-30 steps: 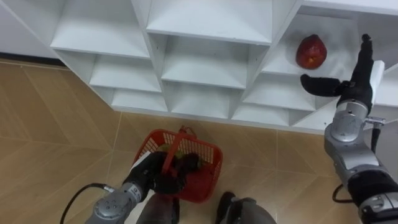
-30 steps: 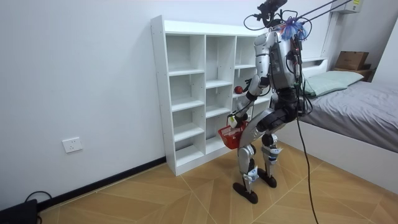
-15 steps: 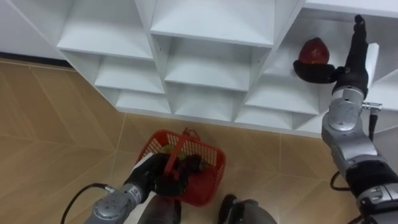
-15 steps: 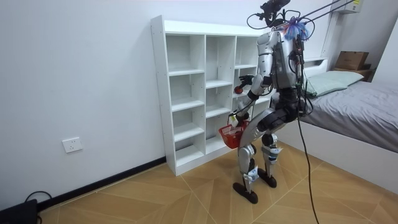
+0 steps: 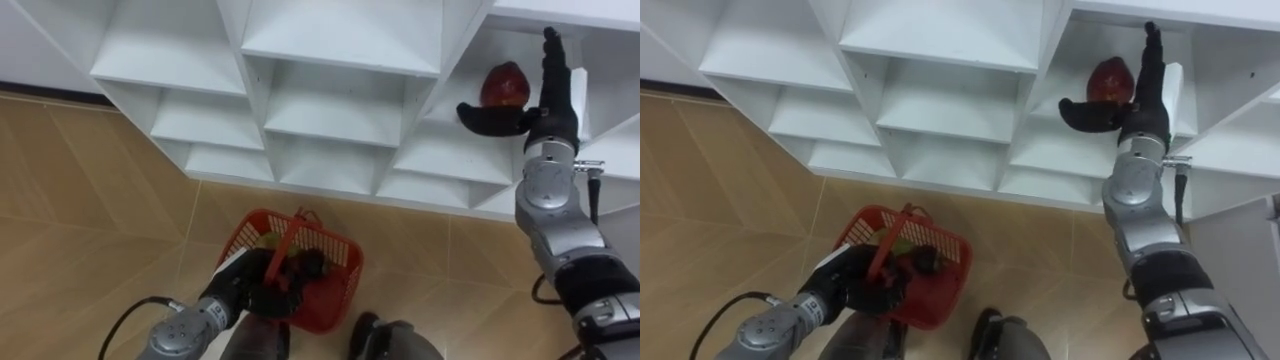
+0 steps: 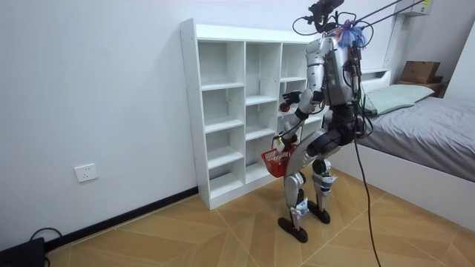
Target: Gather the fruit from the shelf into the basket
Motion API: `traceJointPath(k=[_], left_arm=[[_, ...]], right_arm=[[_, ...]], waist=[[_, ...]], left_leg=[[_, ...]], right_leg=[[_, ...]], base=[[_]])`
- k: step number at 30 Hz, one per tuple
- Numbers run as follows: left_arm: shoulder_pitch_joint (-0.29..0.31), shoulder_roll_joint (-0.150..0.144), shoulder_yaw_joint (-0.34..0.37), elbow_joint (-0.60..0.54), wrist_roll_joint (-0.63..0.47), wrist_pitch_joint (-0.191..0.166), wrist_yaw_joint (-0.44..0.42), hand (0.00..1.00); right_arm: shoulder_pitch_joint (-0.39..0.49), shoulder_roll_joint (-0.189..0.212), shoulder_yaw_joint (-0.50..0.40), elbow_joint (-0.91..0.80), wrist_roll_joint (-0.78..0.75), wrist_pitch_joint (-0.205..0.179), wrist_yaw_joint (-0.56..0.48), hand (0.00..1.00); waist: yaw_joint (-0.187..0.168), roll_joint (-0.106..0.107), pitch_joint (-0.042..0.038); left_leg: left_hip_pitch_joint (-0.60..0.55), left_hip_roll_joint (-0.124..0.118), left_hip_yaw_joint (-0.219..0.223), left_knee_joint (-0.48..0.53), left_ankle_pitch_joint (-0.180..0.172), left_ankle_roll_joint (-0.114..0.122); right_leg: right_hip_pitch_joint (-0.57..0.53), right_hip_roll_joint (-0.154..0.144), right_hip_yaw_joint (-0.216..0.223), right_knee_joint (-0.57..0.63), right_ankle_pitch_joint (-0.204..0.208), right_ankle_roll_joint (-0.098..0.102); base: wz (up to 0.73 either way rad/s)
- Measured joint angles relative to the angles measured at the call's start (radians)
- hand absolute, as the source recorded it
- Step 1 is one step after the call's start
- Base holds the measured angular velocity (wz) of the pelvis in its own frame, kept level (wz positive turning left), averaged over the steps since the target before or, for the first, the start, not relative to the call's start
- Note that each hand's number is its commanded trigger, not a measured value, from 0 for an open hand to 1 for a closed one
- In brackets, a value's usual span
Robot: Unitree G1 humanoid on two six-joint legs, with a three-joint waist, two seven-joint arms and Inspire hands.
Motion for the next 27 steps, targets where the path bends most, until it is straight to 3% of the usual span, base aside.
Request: traceJointPath(k=[4, 11, 27], left_arm=[[0.012, 0.015, -0.004, -0.023, -0.003, 0.011, 0.0, 1.0], [0.008, 0.028, -0.021, -0.029, -0.004, 0.015, 0.002, 1.0], [0.007, 0.028, -0.022, -0.029, -0.002, 0.015, 0.024, 1.0]], right_arm=[[-0.006, -0.006, 0.0, 0.055, 0.006, 0.026, 0.018, 0.0], [-0.042, -0.026, 0.0, 0.12, 0.034, 0.053, 0.032, 0.0], [-0.095, -0.045, -0.001, 0.158, 0.054, 0.056, 0.004, 0.0]], waist=[[-0.001, -0.017, 0.0004], [0.0, -0.019, 0.0011], [0.017, -0.03, 0.0077]], left_leg=[[0.002, 0.001, -0.001, -0.015, 0.002, -0.001], [-0.002, -0.002, -0.001, -0.038, 0.005, 0.0], [-0.006, -0.015, -0.006, -0.074, 0.01, 0.003]], right_leg=[[0.006, -0.002, -0.011, -0.015, 0.001, -0.001], [0.006, -0.011, -0.029, -0.033, 0.001, -0.002], [0.002, -0.02, -0.038, -0.063, -0.004, 0.006]], base=[[0.03], [0.04], [0.02]])
